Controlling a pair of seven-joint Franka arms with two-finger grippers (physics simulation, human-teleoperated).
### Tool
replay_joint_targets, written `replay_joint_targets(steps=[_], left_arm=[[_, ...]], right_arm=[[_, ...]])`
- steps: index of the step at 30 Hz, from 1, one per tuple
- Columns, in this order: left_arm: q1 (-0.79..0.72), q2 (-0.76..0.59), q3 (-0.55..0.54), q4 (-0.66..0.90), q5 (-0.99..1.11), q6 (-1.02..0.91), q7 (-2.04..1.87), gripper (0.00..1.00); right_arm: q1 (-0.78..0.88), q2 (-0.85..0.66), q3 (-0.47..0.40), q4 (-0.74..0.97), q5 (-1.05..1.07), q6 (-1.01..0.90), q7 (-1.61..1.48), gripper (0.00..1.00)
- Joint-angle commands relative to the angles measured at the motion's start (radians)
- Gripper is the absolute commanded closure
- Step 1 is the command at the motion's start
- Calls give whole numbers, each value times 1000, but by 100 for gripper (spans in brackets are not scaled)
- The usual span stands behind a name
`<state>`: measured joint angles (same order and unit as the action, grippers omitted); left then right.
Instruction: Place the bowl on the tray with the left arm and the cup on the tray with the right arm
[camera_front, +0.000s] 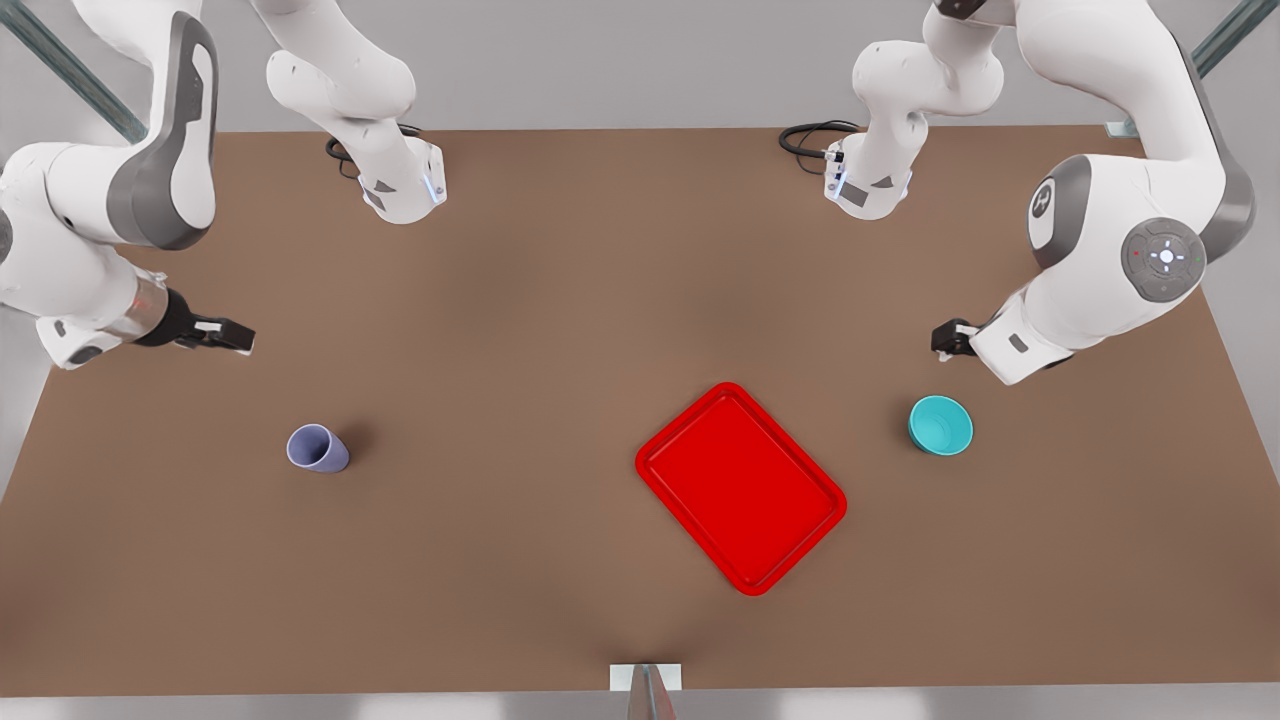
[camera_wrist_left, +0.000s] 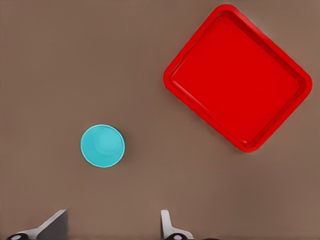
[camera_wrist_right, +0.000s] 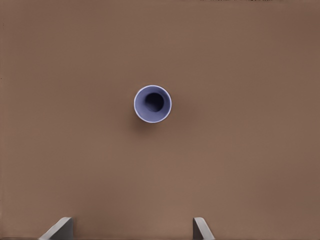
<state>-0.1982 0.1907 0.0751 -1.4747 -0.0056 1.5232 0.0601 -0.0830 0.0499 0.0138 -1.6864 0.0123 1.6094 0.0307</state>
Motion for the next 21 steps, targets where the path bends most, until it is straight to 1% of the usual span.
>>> replay_joint_targets(steps=[1, 3, 4, 5, 6, 7, 8, 10, 12, 14, 19, 21], left_arm=[[8, 7, 0, -2, 4, 0, 0, 0], [97, 78, 2, -72, -13, 6, 4, 0], [144, 125, 0, -84, -16, 69, 10, 0], [180, 171, 0, -147, -25, 227, 29, 0], [217, 205, 0, -187, -106, 304, 50, 0], [255, 249, 0, -205, -174, 308, 117, 0], [286, 283, 0, -219, -180, 339, 216, 0], [316, 337, 0, -254, -188, 456, 276, 0], [352, 375, 0, -266, -194, 492, 320, 0], [353, 375, 0, -312, -188, 511, 360, 0], [361, 414, 0, -322, -186, 522, 434, 0], [356, 432, 0, -320, -186, 540, 432, 0]], right_arm=[[-11, 5, 0, 8, 0, 0, 0, 0], [-11, 11, 0, 13, 0, -3, 0, 0], [-11, 11, 0, 11, 0, -2, 0, 0], [-11, 13, 0, 11, 0, -2, 0, 0], [-11, 13, 0, 13, 0, 0, 0, 0], [-11, 13, 0, 13, 0, 0, 0, 0], [-11, 15, 0, 13, 0, 0, 0, 0], [-12, 15, 0, 13, 0, 0, 0, 0], [-12, 18, 0, 13, 0, 0, 0, 0], [-12, 21, 0, 19, 0, 0, -2, 0], [-12, 22, 0, 19, 0, 0, -11, 0], [-14, 22, 0, 17, 0, 17, -80, 0]])
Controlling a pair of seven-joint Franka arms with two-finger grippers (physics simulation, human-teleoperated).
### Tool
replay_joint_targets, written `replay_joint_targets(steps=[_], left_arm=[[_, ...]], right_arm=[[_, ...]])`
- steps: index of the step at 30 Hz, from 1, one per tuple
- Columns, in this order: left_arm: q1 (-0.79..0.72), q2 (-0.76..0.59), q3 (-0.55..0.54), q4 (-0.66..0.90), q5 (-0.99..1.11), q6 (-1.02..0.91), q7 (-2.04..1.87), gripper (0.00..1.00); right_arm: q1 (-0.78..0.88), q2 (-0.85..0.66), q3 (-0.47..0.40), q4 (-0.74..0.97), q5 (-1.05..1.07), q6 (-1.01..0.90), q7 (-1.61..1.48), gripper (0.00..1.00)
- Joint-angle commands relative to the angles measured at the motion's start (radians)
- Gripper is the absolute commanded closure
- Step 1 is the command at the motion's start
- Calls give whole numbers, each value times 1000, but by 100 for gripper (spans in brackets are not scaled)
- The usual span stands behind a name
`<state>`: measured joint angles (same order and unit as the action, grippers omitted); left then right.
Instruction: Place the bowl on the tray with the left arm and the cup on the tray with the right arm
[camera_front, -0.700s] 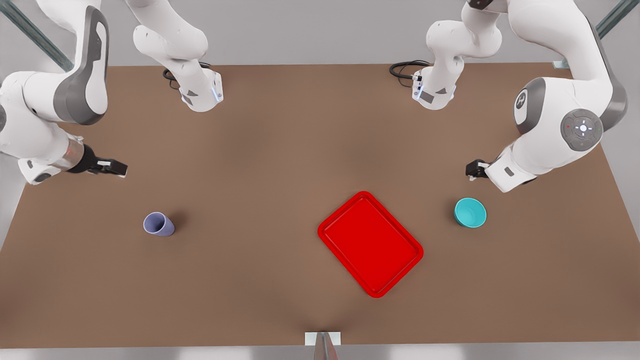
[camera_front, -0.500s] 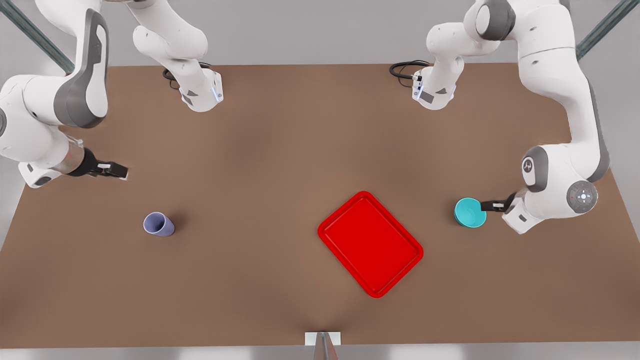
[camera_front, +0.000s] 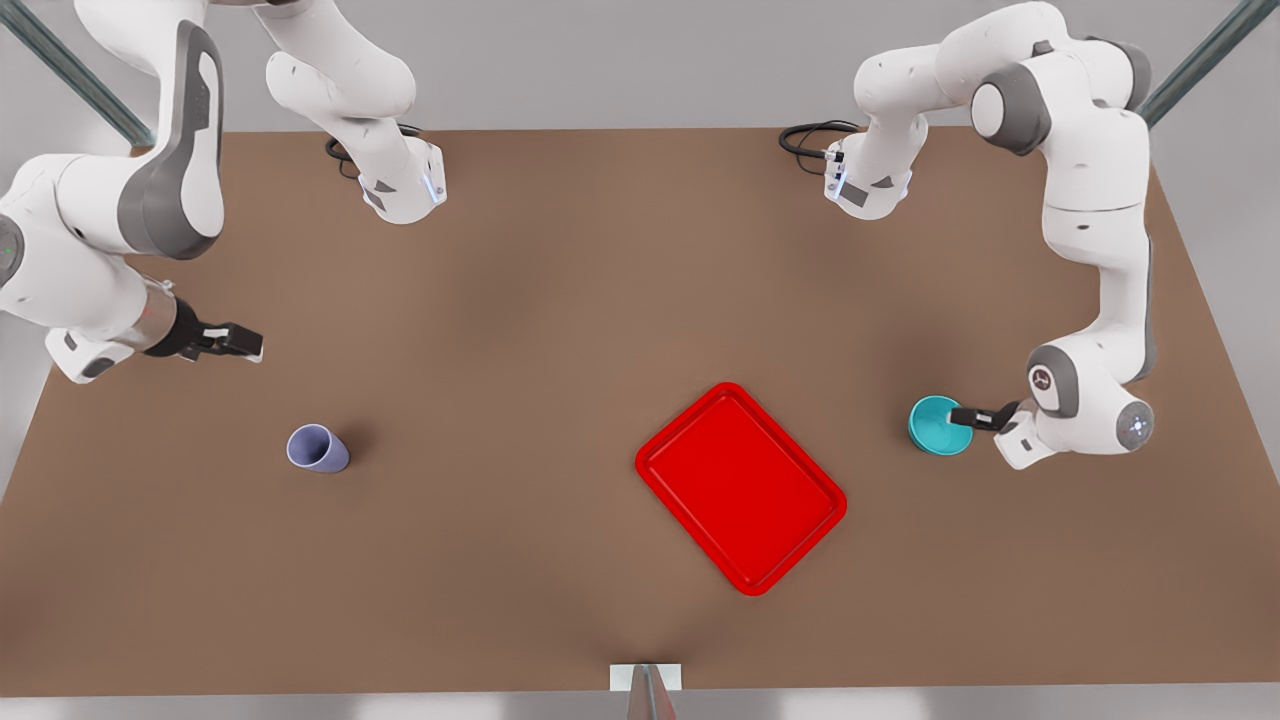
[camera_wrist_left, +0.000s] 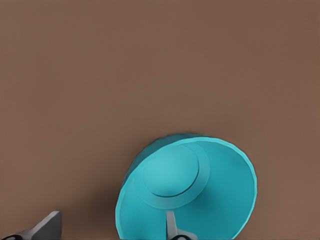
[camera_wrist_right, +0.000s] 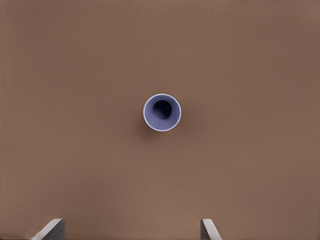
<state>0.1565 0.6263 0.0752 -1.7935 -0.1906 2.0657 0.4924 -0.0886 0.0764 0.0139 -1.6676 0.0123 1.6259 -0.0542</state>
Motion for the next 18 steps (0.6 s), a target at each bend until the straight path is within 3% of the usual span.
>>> replay_joint_targets(steps=[1, 2, 3, 5, 7, 18], left_arm=[[-2, 4, 0, 2, -6, 1, 0, 0], [-3, 18, 0, 6, -7, 24, -2, 0], [-5, 16, -2, 6, -9, 22, -8, 7], [-6, 13, -2, 6, -7, 11, -9, 47], [-6, 10, -3, 6, -7, 7, -14, 71], [-22, 16, -9, 5, -24, -7, -22, 79]], right_arm=[[-8, 0, 0, 0, 0, 0, -1, 0], [-8, 0, 0, 0, 2, 0, -10, 0], [-6, 2, 0, 0, 2, -1, -13, 0], [-8, 3, -2, 0, 5, 0, -10, 0], [-8, 3, -2, 0, 5, 2, -10, 0], [-11, 6, -2, 0, 5, -1, -10, 0]])
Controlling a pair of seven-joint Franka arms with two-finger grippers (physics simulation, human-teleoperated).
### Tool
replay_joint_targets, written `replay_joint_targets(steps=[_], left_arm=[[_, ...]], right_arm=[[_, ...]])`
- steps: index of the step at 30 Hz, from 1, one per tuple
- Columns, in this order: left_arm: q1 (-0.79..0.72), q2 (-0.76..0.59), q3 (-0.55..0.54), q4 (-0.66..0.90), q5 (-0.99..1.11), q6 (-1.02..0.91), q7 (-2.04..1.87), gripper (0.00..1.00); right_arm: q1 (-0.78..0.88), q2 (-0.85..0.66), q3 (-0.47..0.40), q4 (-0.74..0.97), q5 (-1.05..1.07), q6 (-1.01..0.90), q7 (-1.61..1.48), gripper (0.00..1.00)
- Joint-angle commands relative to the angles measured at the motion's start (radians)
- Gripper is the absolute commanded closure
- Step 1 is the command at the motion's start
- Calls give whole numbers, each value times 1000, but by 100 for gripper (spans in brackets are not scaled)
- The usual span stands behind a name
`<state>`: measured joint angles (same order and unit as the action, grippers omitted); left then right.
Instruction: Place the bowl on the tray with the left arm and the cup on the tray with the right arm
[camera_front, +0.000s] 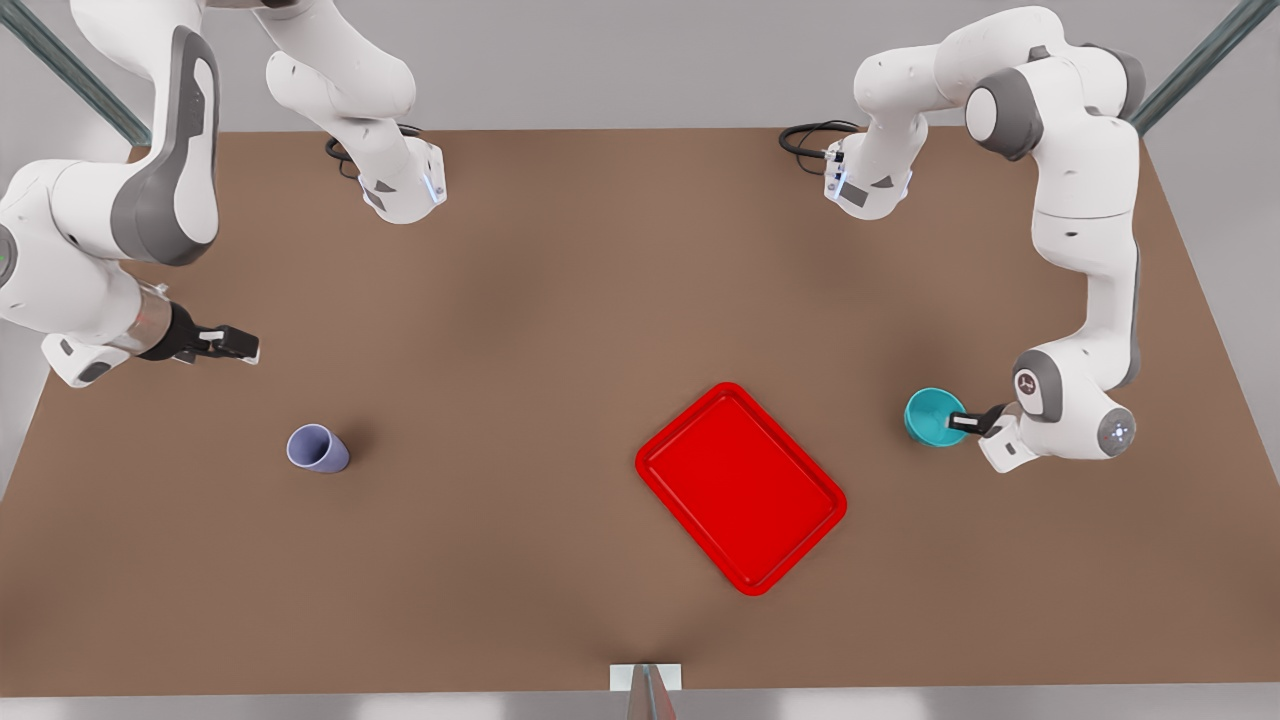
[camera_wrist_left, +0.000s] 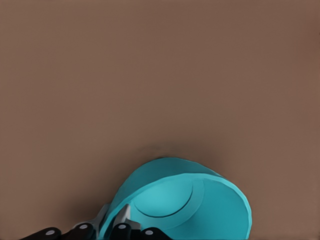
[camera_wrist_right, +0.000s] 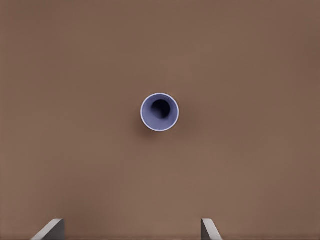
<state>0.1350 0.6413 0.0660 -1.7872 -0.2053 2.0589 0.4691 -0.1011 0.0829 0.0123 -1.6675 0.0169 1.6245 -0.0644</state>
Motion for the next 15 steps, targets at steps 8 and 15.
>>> replay_joint_targets(steps=[8, 15], left_arm=[[-222, -88, -2, 89, -124, -100, -288, 79], [-394, 233, -57, 615, -115, -80, -903, 79]], right_arm=[[0, 0, 0, 0, 0, -2, -2, 0], [1, 0, 0, -2, 5, -2, 0, 0]])
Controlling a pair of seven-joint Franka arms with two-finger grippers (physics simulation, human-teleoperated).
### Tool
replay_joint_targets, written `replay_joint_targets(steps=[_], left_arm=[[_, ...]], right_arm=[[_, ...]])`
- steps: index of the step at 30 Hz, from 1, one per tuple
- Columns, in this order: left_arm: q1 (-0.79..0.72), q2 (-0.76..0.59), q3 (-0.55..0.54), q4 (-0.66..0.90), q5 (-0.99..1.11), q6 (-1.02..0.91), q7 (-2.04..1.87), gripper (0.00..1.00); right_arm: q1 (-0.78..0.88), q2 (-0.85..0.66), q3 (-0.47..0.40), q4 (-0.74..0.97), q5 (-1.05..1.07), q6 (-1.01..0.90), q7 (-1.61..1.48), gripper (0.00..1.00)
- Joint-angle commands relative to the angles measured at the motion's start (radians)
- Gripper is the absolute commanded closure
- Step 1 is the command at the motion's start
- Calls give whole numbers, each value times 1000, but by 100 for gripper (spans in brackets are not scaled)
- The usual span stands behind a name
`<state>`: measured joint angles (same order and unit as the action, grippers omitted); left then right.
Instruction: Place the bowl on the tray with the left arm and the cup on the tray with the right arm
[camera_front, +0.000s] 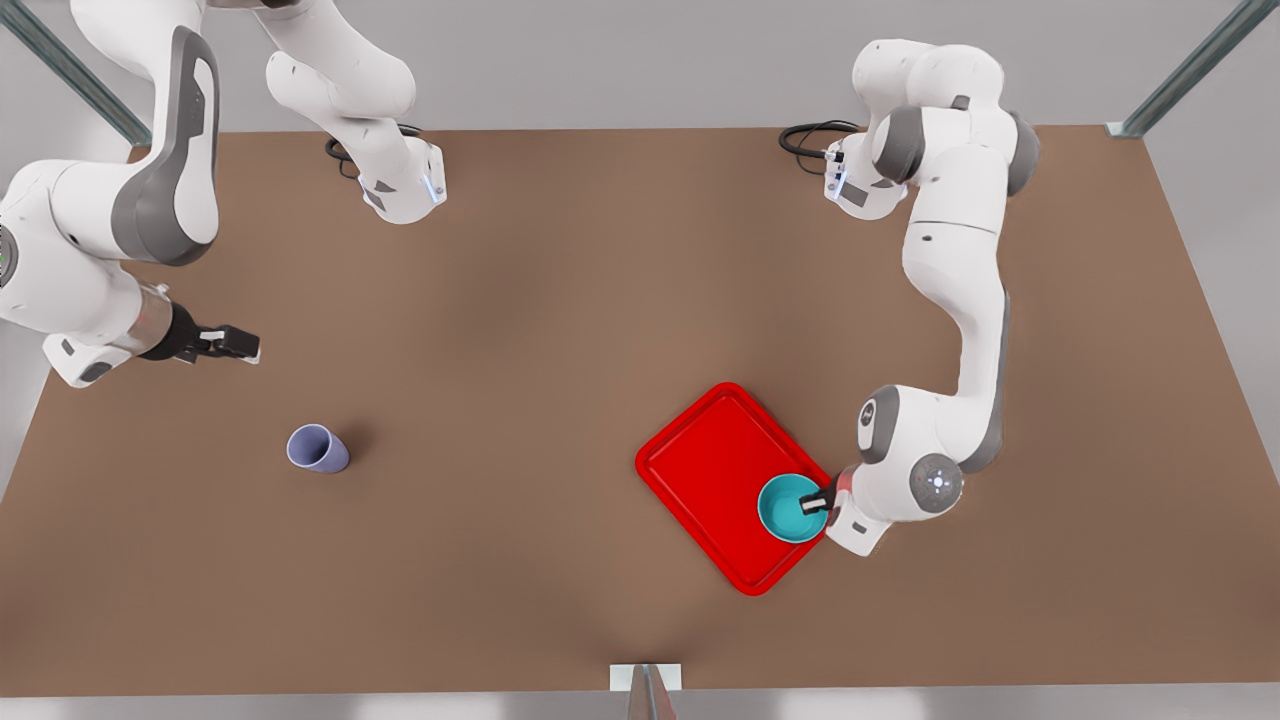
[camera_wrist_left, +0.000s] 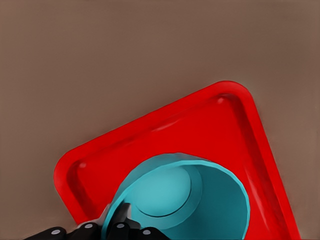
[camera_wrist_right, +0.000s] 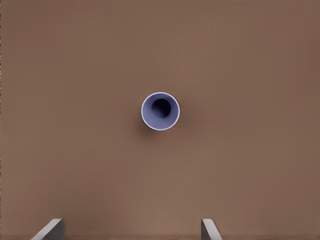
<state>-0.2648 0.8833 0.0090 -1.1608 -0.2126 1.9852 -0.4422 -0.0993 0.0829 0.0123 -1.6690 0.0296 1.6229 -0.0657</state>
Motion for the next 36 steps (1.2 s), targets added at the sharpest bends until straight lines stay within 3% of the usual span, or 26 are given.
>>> replay_joint_targets(steps=[1, 7, 8, 9, 10, 11, 20, 22, 23, 26, 28, 30, 36], left_arm=[[-2, 14, -1, 10, -110, 9, -4, 79], [-36, 71, -3, 3, -108, -8, -29, 79], [-37, 71, -3, 1, -108, -8, -23, 67], [-39, 71, -3, 3, -108, -6, -21, 23], [-37, 71, -3, 3, -108, -5, -19, 6], [-37, 71, -3, 4, -108, -5, -19, 0], [-16, -36, 20, 133, 12, -74, -18, 0], [-14, -121, 69, 130, 51, -271, 147, 0], [-14, -202, 69, 116, 185, -393, 284, 0], [-11, -337, 74, 116, 219, -689, 392, 0], [45, -507, 49, -95, 214, -605, 395, 0], [85, -607, 9, -209, 216, -575, 422, 0], [85, -587, 9, -198, 206, -597, 428, 0]], right_arm=[[0, 0, 0, 0, 1, 0, 0, 0], [-2, 8, -2, 2, 1, 0, 4, 0], [-2, 8, -2, 2, 1, 0, 4, 0], [-2, 8, -2, 2, 1, 0, 4, 0], [-2, 8, -2, 2, 1, 0, 6, 0], [-3, 9, -2, 0, 3, 2, 6, 0], [-39, 109, -9, -11, 10, 84, 1, 0], [-39, 138, -9, -37, 30, 124, 1, 0], [-34, 149, -9, -51, 38, 138, 1, 0], [-34, 212, -9, -78, 38, 202, 0, 0], [-40, 225, -9, -127, 36, 253, -2, 0], [-40, 264, -9, -126, 35, 273, -2, 0], [-68, 336, -12, -129, 26, 365, -5, 0]])
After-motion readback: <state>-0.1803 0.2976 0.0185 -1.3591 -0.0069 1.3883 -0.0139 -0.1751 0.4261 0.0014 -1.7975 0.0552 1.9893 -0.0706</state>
